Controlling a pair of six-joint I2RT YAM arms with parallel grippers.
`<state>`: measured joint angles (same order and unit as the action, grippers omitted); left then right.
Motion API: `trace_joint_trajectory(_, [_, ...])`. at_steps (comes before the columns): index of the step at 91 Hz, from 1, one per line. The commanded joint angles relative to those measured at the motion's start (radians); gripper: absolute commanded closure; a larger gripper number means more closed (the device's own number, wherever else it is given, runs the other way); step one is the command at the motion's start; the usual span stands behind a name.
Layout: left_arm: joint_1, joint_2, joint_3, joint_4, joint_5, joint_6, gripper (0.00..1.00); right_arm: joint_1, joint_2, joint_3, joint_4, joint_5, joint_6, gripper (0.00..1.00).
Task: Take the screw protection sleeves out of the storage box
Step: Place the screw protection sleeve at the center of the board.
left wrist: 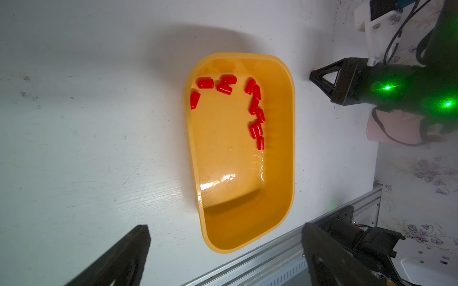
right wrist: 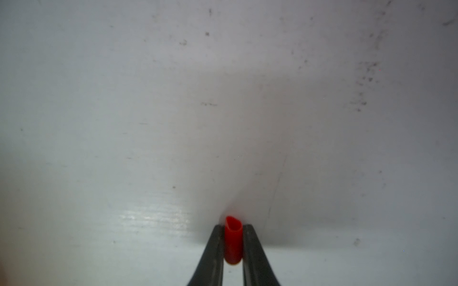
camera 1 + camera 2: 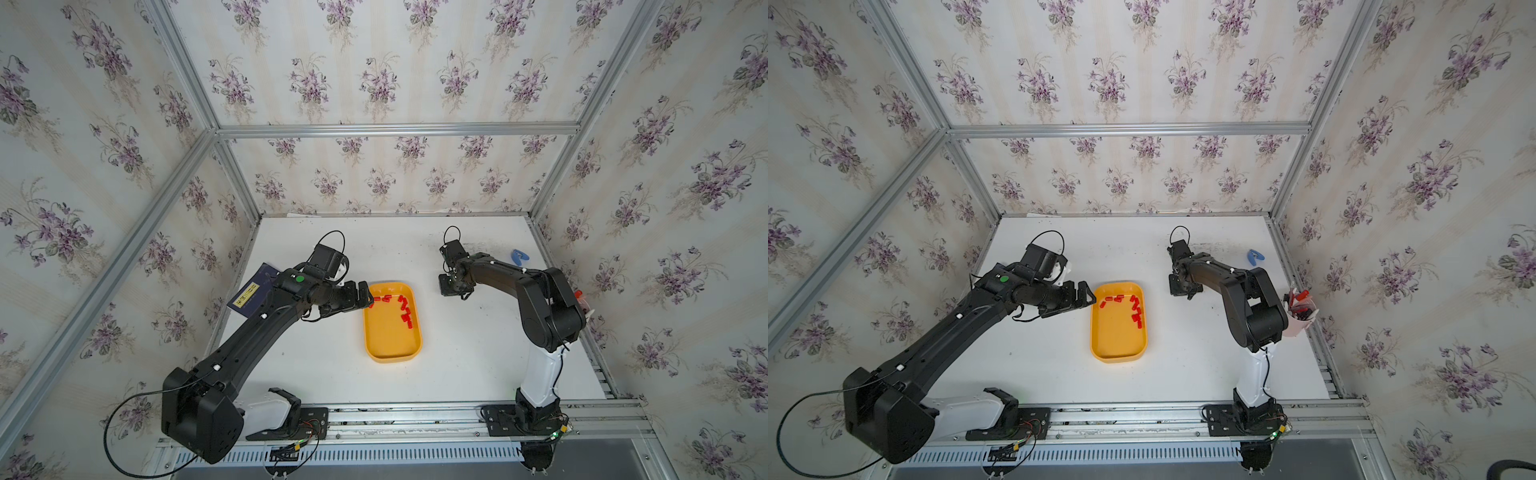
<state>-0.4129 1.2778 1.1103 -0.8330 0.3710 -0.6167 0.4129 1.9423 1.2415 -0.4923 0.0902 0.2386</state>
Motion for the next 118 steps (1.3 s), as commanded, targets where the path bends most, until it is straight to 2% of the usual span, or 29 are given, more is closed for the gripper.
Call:
trace_joint_trajectory(1, [0.000, 0.005, -0.002, 0.003, -0.006, 0.001, 0.00, 0.001, 0.014, -0.008, 0.005, 0.019, -0.004, 0.81])
trace_joint_trajectory(26, [0.000, 0.016, -0.001, 0.009, -0.003, -0.002, 0.00, 0.000, 0.014, -0.017, 0.008, 0.003, 0.001, 0.72])
trace_joint_trajectory(70, [-0.001, 0.010, -0.020, 0.014, -0.003, -0.004, 0.00, 0.000, 0.005, -0.010, 0.006, -0.008, 0.016, 0.70])
trace_joint_trajectory(92, [-0.009, 0.006, 0.011, -0.026, -0.007, -0.019, 0.00, -0.002, -0.034, 0.003, -0.003, 0.014, 0.017, 0.61])
trace_joint_trajectory(105, [-0.049, 0.037, 0.093, -0.129, -0.100, -0.017, 0.00, -0.001, -0.094, 0.022, -0.022, 0.025, 0.013, 0.54])
trace_joint_trajectory(118, [-0.113, 0.090, 0.182, -0.202, -0.165, -0.033, 0.00, -0.001, -0.166, 0.034, -0.040, 0.036, 0.014, 0.53])
